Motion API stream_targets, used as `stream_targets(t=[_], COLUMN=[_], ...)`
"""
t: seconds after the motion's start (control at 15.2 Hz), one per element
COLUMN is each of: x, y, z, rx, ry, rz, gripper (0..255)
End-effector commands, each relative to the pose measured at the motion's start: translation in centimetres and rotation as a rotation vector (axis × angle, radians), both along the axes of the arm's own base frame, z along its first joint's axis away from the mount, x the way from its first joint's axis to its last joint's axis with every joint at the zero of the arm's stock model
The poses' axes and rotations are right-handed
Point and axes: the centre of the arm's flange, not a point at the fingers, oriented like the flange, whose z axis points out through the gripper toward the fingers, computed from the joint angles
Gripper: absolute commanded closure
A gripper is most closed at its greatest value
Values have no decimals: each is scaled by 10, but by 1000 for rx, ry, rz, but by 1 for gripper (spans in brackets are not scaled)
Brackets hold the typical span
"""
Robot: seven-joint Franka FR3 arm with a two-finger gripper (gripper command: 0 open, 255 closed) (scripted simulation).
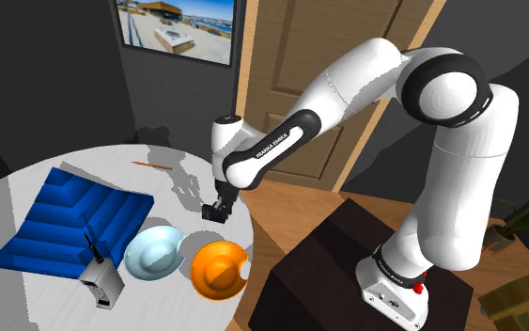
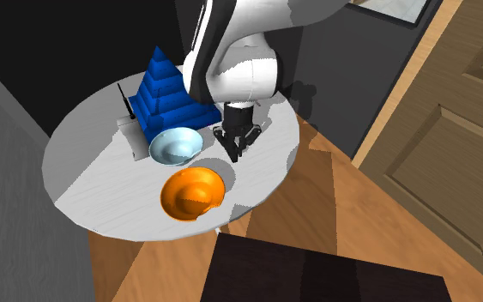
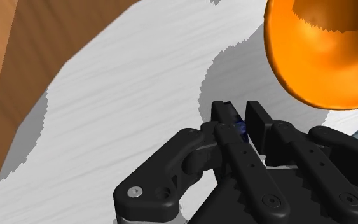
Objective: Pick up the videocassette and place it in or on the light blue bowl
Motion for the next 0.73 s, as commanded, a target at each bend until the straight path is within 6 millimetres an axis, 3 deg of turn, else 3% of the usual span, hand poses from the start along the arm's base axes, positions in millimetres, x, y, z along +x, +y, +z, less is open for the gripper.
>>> stream_targets(t=[0.0,0.66], x=[0,0], y=[0,0], z=[11,59], rx=[0,0], ry=[0,0], rz=[0,0], gripper=[255,255])
